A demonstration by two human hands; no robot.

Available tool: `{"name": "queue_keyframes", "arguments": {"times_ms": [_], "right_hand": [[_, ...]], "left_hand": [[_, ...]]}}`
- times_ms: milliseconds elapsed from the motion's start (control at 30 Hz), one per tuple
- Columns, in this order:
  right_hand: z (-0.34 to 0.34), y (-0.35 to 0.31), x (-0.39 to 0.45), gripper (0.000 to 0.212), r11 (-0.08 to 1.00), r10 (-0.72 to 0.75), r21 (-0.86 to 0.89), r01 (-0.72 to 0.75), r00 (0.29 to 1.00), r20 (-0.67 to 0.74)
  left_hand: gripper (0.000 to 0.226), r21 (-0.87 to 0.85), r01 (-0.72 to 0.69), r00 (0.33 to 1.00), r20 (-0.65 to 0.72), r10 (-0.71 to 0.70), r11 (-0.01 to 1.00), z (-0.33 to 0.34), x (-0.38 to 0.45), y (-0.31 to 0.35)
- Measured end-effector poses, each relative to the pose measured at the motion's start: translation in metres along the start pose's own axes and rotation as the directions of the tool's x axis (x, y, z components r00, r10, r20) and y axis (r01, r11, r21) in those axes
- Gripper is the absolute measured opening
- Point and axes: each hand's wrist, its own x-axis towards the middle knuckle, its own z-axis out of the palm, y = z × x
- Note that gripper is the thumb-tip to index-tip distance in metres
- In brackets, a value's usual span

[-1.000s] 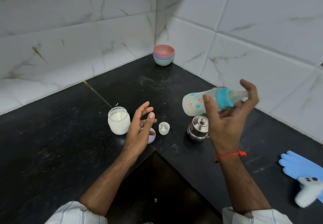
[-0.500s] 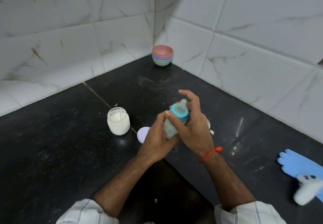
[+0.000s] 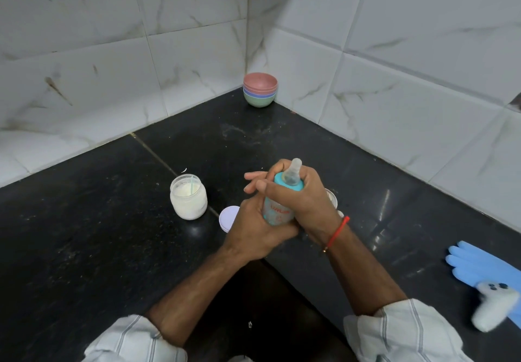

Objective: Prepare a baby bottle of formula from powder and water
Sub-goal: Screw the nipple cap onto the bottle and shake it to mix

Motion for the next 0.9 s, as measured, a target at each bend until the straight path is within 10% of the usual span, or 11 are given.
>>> {"name": "queue_keyframes", "arguments": {"times_ms": [300, 533, 733, 900], "right_hand": [[0.017, 0.018, 0.005, 0.015, 0.989, -0.073, -0.146, 0.019, 0.927, -0.369], [0.028, 0.021, 0.008, 0.021, 0.967, -0.09, -0.239, -0.087, 0.763, -0.64], [0.001, 0.01, 0.007, 0.042, 0.987, 0.084, -0.112, -0.114, 0.967, -0.24], [-0.024, 0.014, -0.014, 0.093, 0.923, -0.081, -0.38, 0.057, 0.995, -0.049]], "left_hand": [[0.053, 0.316, 0.046, 0.959, -0.281, 0.048, 0.948, 0.009, -0.001, -0.002], [0.065, 0.471, 0.089, 0.97, -0.243, 0.032, 0.878, 0.009, 0.002, 0.014], [0.056, 0.325, 0.201, 0.977, -0.134, -0.165, 0.924, -0.011, 0.022, 0.013], [0.095, 0.106, 0.174, 0.976, 0.115, -0.186, 0.979, -0.029, 0.026, 0.004]]}}
